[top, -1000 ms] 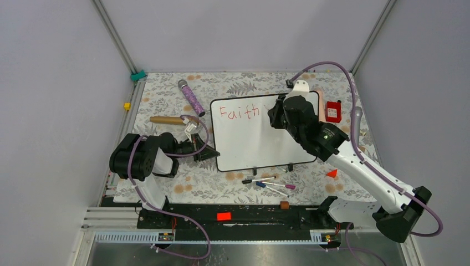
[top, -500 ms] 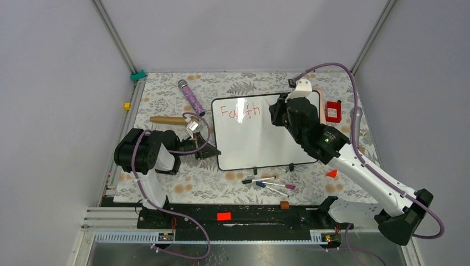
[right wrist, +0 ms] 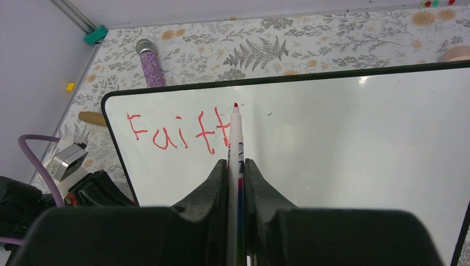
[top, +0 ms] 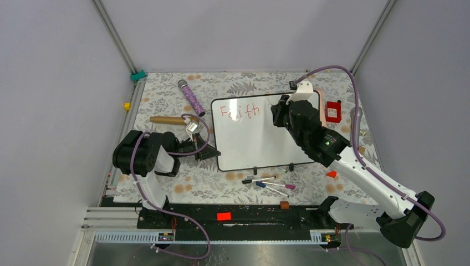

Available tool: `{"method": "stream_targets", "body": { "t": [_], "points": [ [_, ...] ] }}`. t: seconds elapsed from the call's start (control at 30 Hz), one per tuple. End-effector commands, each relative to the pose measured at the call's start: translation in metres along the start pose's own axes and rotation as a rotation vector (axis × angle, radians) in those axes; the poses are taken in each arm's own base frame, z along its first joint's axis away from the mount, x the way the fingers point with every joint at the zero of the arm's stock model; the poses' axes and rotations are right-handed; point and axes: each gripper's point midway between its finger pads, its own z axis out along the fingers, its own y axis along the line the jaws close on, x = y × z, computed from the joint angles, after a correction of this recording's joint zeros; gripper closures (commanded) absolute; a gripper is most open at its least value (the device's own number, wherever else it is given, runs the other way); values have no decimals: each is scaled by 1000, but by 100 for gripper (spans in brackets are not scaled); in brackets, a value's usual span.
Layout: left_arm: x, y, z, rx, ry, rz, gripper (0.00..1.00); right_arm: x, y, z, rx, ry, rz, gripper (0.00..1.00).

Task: Write a sentence on the whiteboard

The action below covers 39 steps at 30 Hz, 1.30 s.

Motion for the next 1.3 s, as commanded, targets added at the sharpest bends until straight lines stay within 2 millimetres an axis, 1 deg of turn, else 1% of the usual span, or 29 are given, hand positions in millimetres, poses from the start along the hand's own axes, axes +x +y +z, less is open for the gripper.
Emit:
{"method": "stream_targets", "body": {
  "t": [0.0, 0.1, 0.27, 0.33, 0.43, 0.6, 0.67, 0.73, 0.87, 0.93, 1.07, 1.2, 1.27],
  "points": [
    [-11, -7, 0, 6, -35, 120, 100, -12, 3, 4, -7, -56, 9, 100],
    [-12, -10, -1, 3, -42, 139, 100, -16, 5, 4, -15, -64, 12, 100],
    [-20, -15, -3, 7, -54, 136, 100, -19, 4, 3, -12, -73, 2, 100],
    [-20, -15, -4, -7, -65, 170, 100, -23, 4, 2, -10, -80, -4, 100],
    [-21, -12, -4, -29, -79, 176, 100, -23, 4, 1, -14, -72, -10, 100],
    [-22, -12, -6, -49, -97, 196, 100, -8, 3, 2, -15, -34, -10, 100],
    [-19, -12, -5, -50, -91, 221, 100, -3, 6, 2, -35, -9, -10, 100],
    [-17, -11, -3, -48, -86, 209, 100, 2, 10, 1, -50, 22, -10, 100],
    [-17, -9, -3, -60, -92, 209, 100, 24, 9, -1, -59, 58, -11, 100],
    [-17, -10, -2, -55, -90, 220, 100, 30, 10, -2, -68, 67, -8, 100],
    [-16, -14, -1, -32, -78, 231, 100, 38, 22, -1, -101, 94, -10, 100],
    [-18, -18, 1, -5, -65, 219, 100, 53, 47, 2, -136, 138, -43, 100],
    [-19, -17, -1, -3, -63, 208, 100, 65, 63, 0, -138, 159, -102, 100]
  ]
}}
